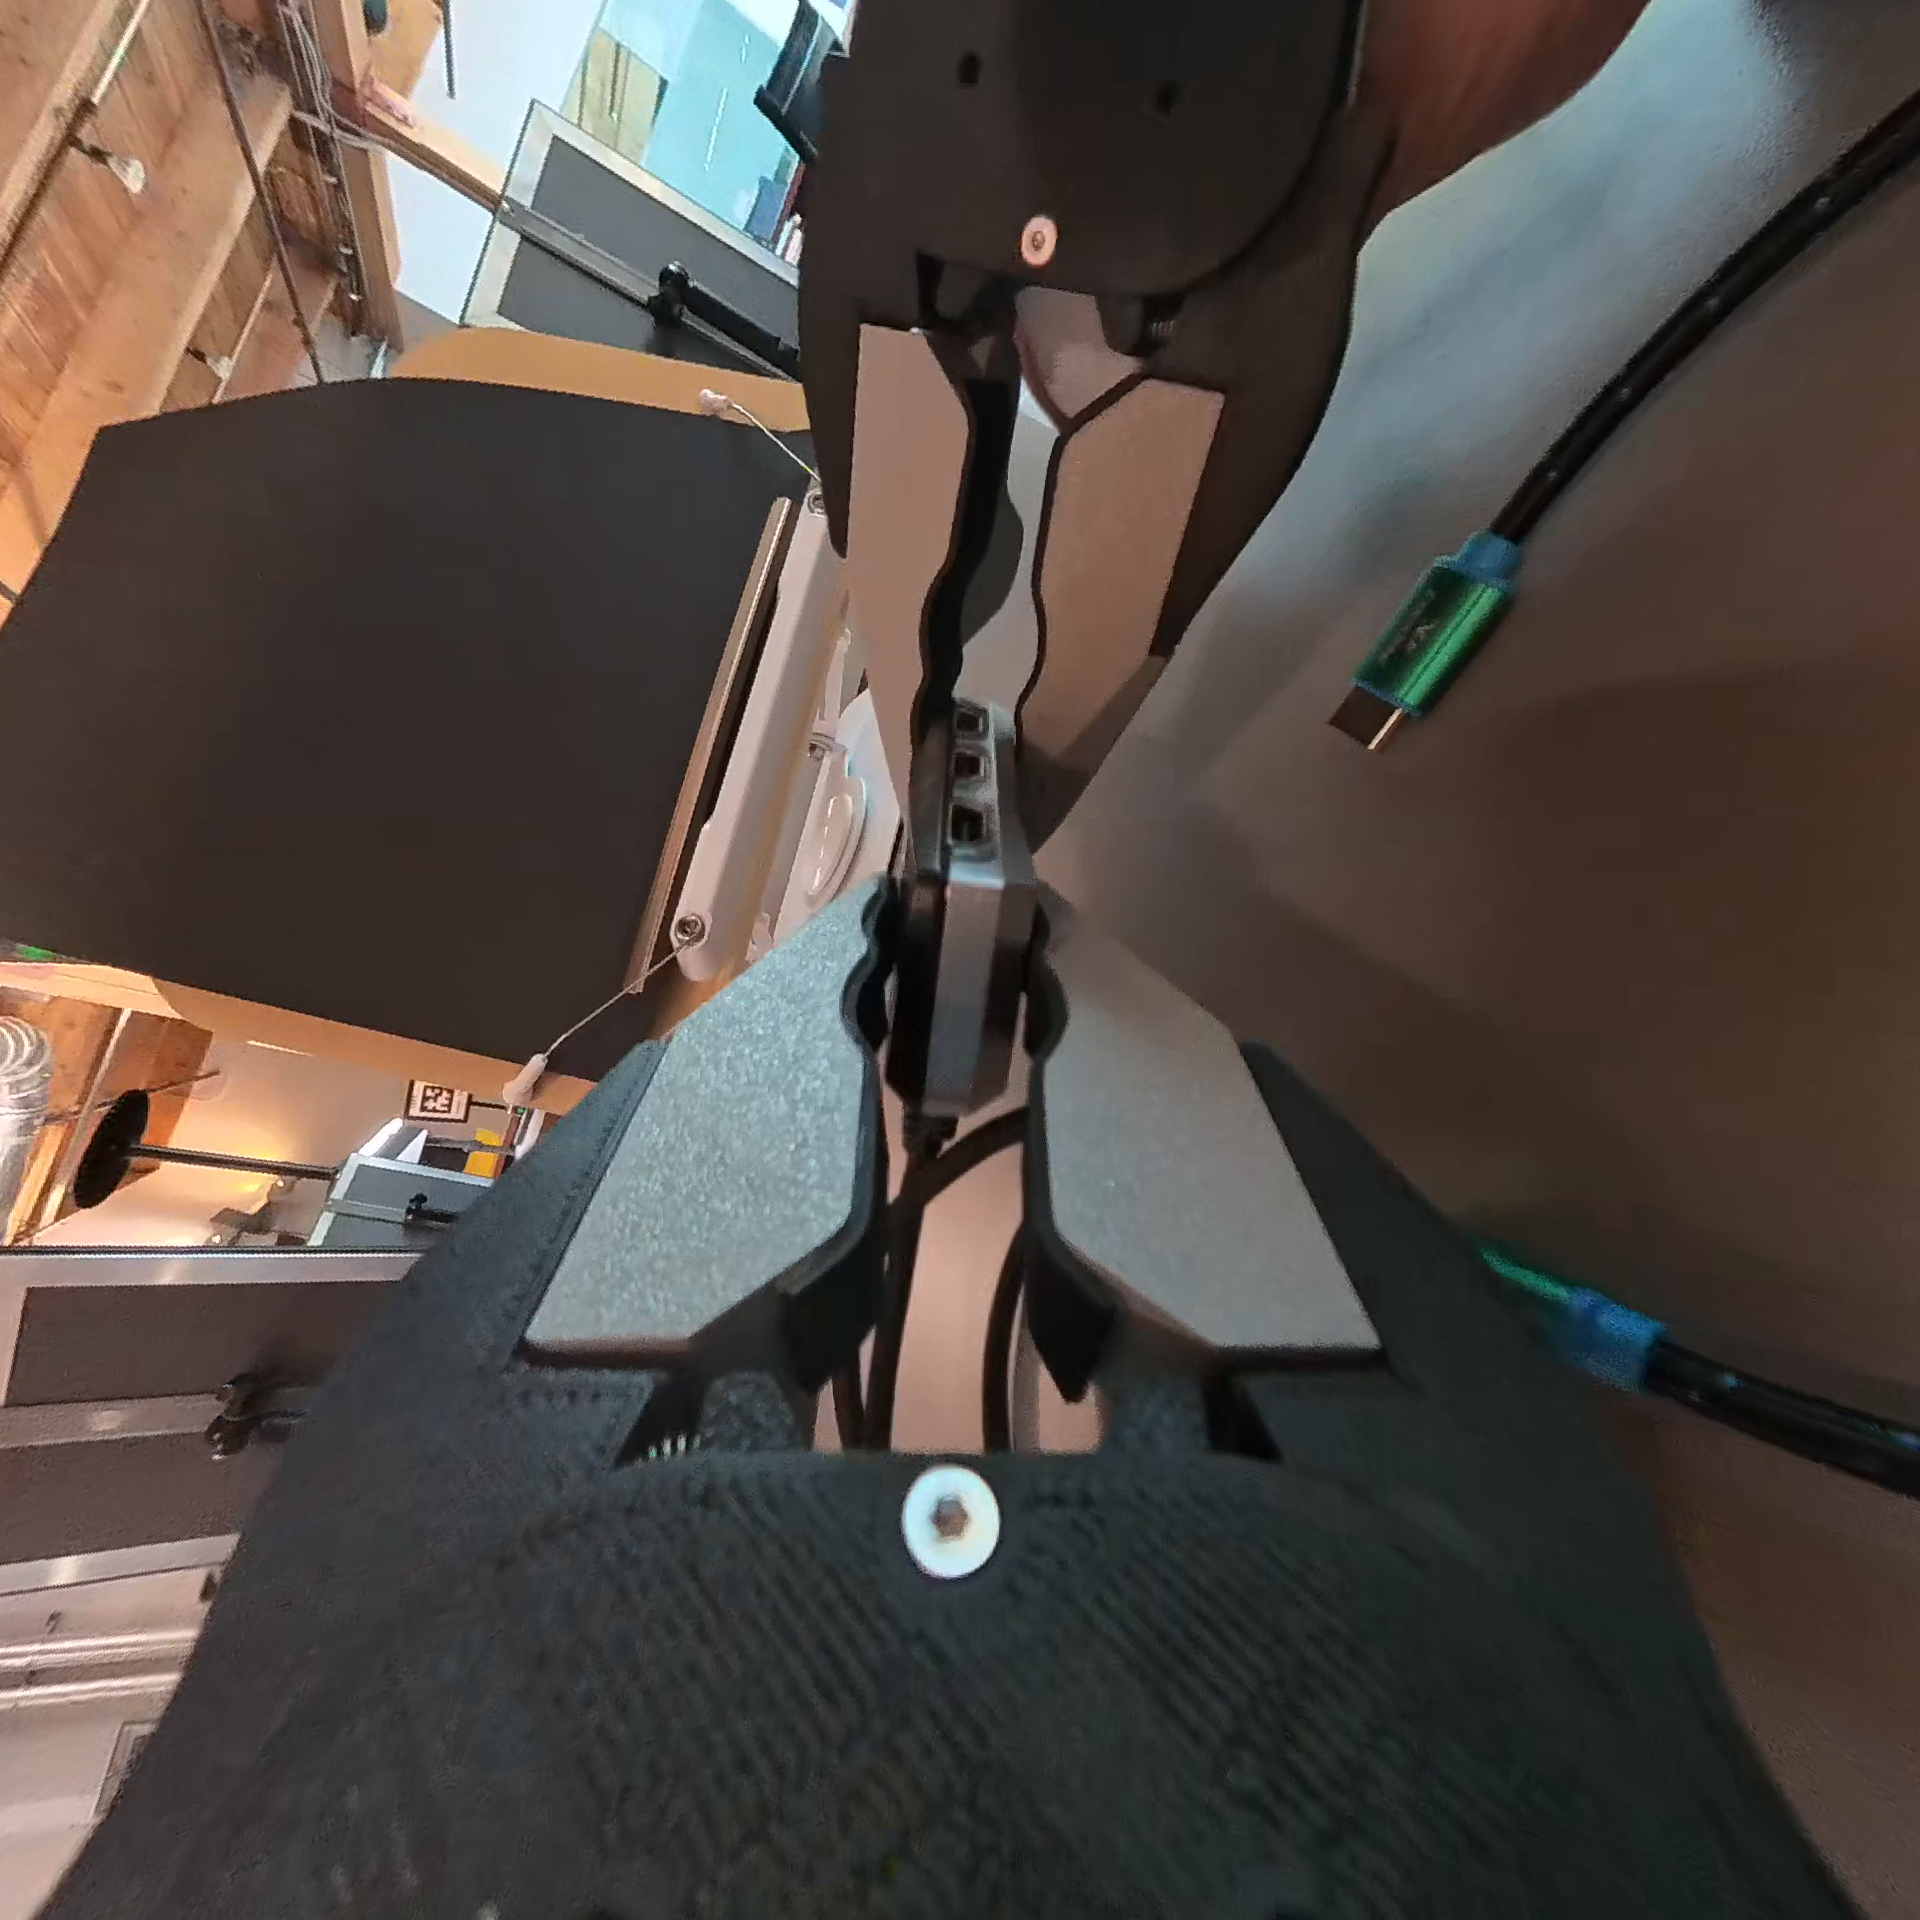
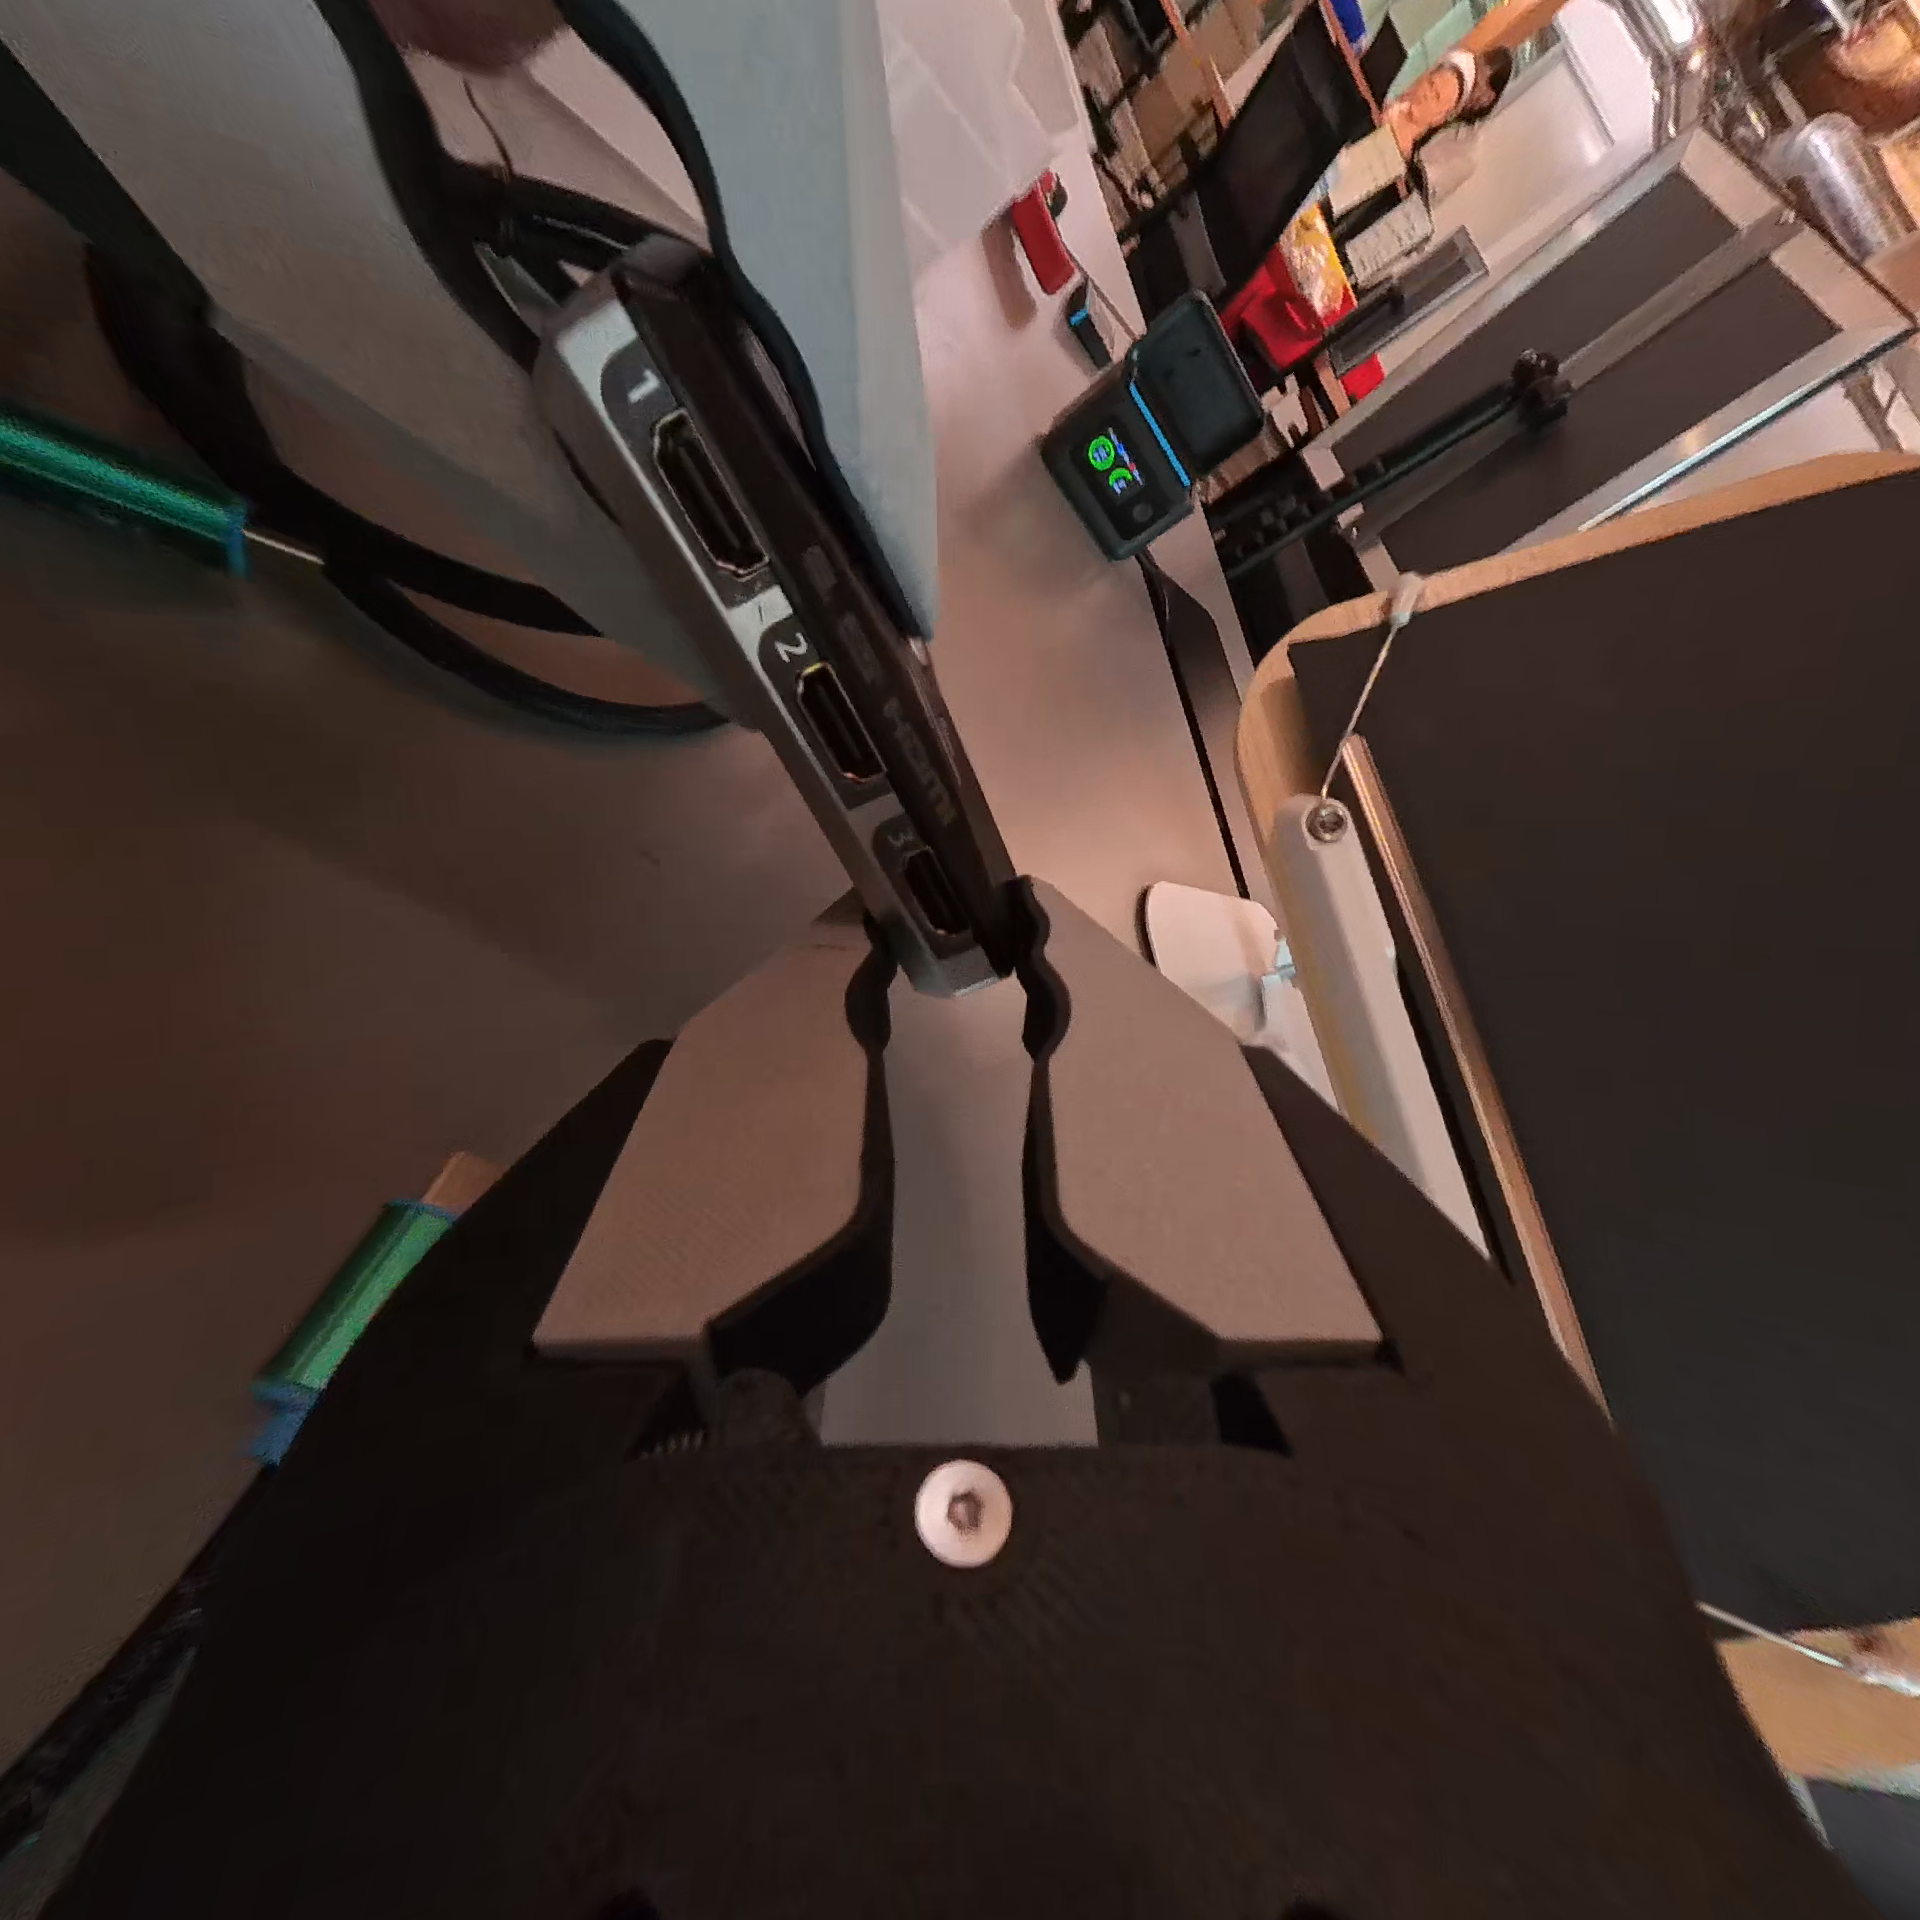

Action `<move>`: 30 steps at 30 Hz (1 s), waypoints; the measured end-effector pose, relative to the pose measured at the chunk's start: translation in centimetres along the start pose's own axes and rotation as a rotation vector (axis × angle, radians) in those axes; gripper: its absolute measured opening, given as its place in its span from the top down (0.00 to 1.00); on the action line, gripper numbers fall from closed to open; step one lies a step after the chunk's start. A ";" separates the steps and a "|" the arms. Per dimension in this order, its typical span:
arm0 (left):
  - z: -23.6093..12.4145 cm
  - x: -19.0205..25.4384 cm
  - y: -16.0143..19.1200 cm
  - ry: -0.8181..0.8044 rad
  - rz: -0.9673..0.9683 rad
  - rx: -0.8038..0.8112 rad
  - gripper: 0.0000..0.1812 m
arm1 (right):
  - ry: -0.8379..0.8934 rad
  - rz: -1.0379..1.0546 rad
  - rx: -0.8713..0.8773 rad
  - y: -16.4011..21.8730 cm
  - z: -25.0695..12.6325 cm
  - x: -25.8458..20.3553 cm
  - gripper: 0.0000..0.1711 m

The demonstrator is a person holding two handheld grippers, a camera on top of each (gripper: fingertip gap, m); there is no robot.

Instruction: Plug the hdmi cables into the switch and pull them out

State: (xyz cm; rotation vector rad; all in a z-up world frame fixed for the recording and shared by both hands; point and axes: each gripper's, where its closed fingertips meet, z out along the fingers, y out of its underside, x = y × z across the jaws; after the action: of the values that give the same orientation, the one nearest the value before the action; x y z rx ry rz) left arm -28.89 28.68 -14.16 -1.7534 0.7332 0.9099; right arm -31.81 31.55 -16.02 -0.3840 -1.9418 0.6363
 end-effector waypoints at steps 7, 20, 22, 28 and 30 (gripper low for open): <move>0.5 -0.3 0.8 -0.060 0.123 -0.082 0.89 | -0.003 0.019 -0.010 -0.5 0.4 -0.4 0.89; 0.9 -2.9 4.8 -0.197 0.114 -0.285 0.90 | -0.140 0.640 -0.174 1.7 -3.8 0.4 0.76; 1.2 -2.5 5.0 -0.184 0.118 -0.285 0.89 | -0.185 0.684 -0.165 1.4 -4.9 -0.8 0.74; 1.0 -3.1 4.2 -0.234 0.154 -0.272 0.89 | -0.198 0.643 -0.237 1.7 -8.5 -4.8 0.83; 0.7 -3.5 3.5 -0.264 0.176 -0.257 0.89 | -0.192 0.673 -0.247 1.7 -9.2 -5.5 0.82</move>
State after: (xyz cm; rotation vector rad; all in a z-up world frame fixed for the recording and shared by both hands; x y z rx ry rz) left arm -33.75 28.45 -13.12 -1.7617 0.6244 1.3772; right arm -21.15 32.52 -17.85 -1.1986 -2.0732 0.8803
